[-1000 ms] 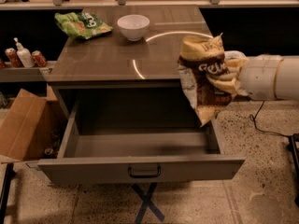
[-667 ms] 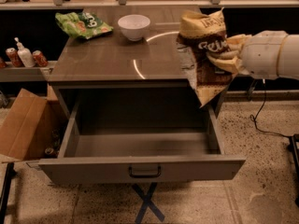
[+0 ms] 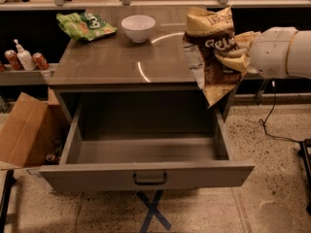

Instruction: Pick brown chip bag from top drawer and place on counter

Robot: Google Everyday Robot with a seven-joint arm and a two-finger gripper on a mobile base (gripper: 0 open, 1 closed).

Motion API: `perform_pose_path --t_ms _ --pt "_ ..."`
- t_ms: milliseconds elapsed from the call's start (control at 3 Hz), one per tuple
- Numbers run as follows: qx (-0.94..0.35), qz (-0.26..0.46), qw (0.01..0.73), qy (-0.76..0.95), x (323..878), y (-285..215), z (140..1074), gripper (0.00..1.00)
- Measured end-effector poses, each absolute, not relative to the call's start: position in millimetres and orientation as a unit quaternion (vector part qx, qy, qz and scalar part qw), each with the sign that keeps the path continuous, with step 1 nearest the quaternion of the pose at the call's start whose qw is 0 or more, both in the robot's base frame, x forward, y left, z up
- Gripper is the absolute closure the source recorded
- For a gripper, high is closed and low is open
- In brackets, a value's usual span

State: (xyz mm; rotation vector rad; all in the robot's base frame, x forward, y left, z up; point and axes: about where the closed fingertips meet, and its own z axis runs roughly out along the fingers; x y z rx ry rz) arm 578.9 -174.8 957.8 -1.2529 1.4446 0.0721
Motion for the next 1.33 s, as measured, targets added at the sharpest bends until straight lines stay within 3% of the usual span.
perform_pose_path --t_ms 667,1333 --pt "-0.562 -0.021 0.570 0.599 659.6 -173.3 999.4 1.00" --pt "-0.574 -0.023 0.561 0.596 734.7 -151.0 993.1 1.00"
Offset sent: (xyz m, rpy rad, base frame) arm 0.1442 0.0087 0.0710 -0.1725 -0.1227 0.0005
